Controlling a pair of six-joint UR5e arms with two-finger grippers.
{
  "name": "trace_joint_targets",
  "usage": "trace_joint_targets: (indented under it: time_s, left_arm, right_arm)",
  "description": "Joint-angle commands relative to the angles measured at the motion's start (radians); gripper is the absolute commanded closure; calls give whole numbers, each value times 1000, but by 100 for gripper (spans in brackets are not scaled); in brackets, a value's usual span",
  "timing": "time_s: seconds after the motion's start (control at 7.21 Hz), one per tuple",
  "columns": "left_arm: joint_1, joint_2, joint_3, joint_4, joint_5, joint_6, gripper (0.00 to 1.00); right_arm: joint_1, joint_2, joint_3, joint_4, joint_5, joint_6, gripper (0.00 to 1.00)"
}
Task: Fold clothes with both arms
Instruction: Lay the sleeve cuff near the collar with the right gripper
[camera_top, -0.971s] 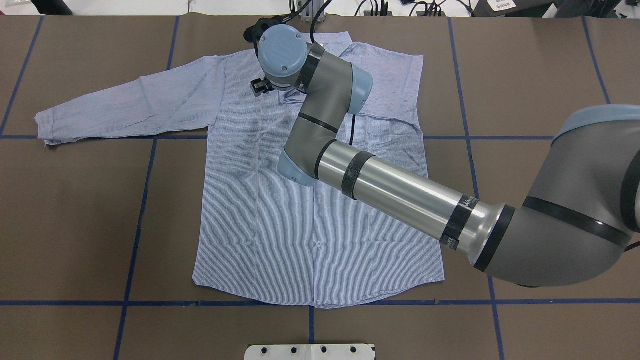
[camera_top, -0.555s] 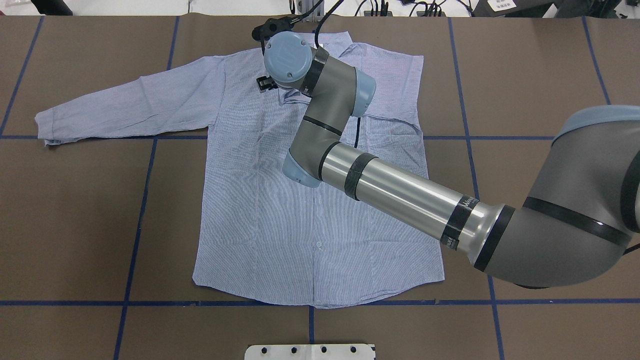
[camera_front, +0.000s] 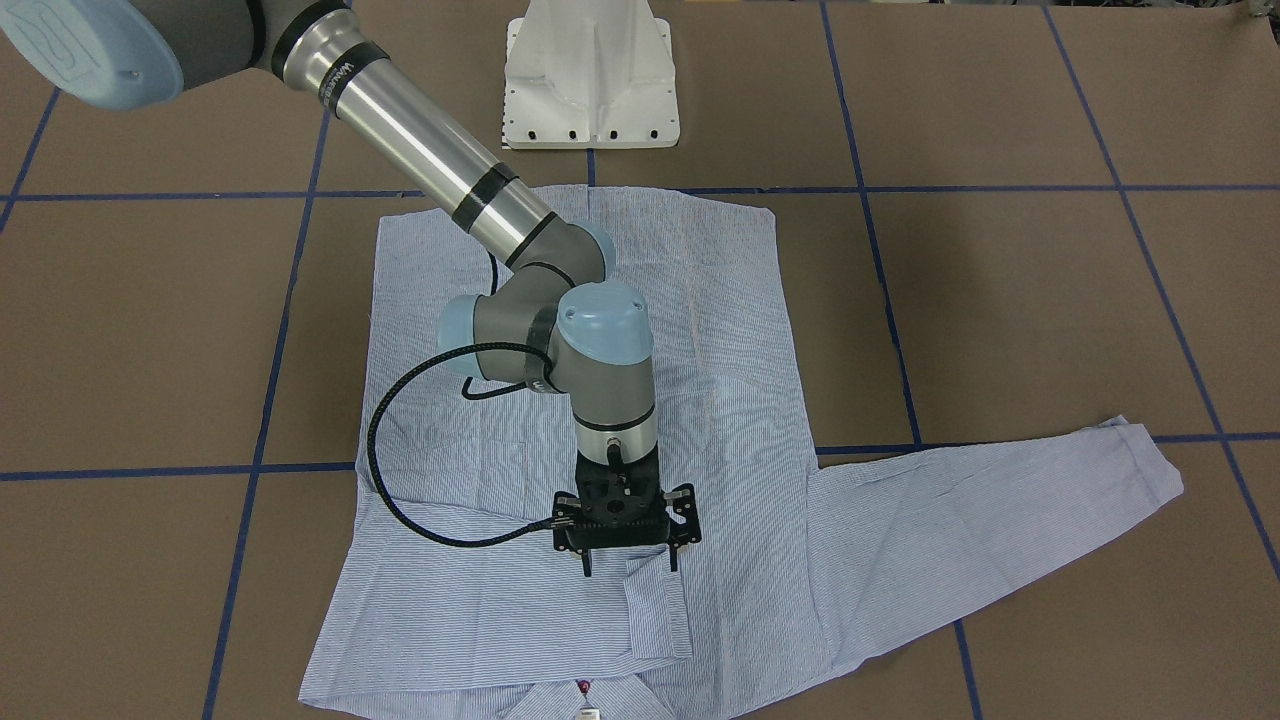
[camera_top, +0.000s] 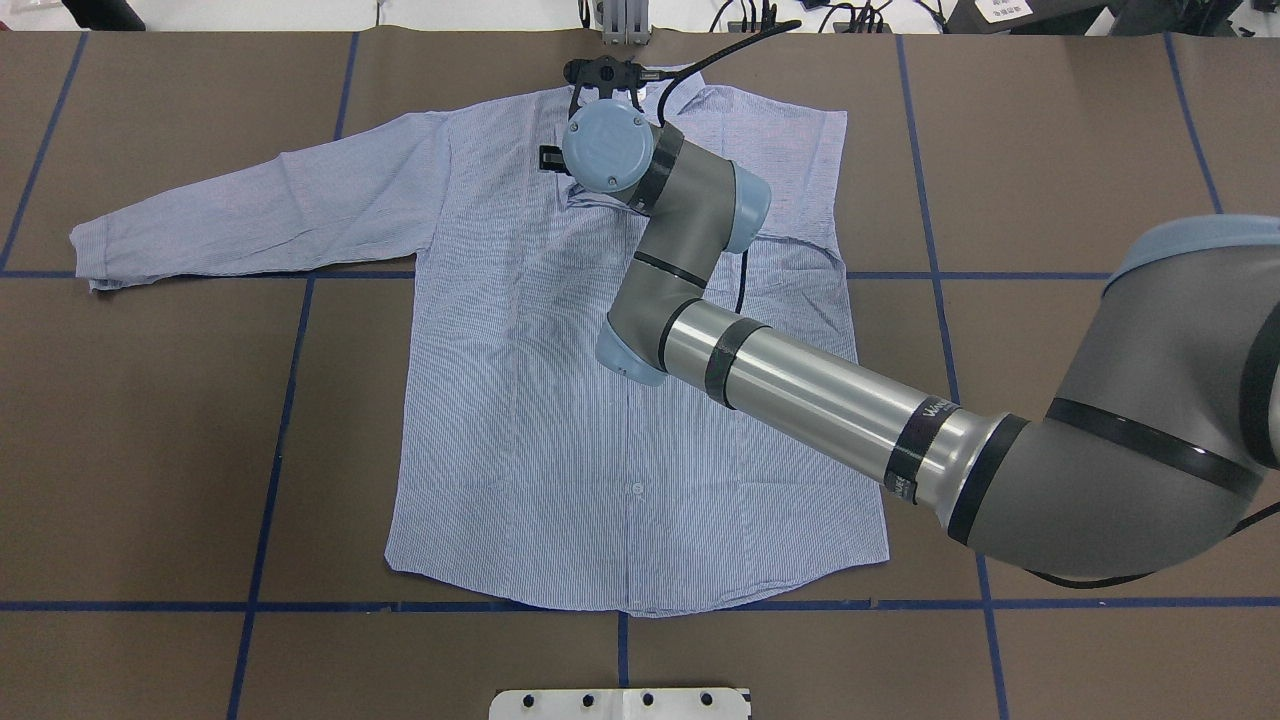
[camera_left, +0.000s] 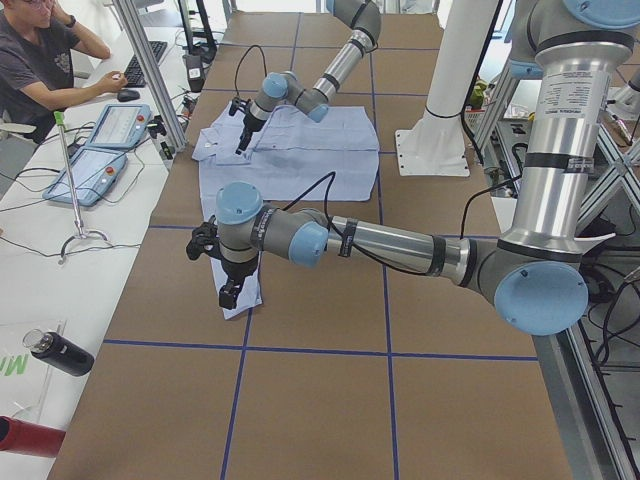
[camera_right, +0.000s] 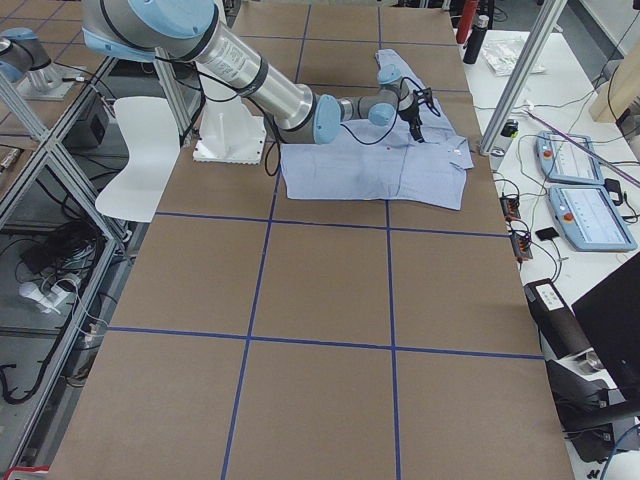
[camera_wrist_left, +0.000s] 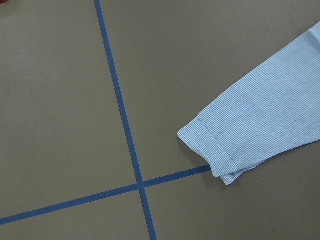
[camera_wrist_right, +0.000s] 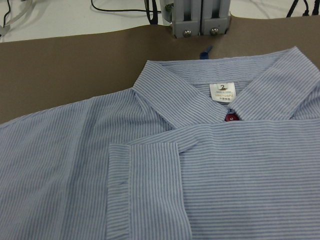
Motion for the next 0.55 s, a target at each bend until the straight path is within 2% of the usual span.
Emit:
trace_joint_targets:
  time_s: [0.0, 0.14, 0.42]
  left_arm:
    - [0, 0, -1, 0, 1, 0, 1]
    - [0, 0, -1, 0, 1, 0, 1]
    - [0, 2, 1, 0, 1, 0, 1]
  right_arm:
    - [-5, 3, -12, 2, 8, 9, 6]
    - [-5, 3, -12, 2, 10, 8, 21]
    - [-5, 4, -12, 3, 13, 8, 67]
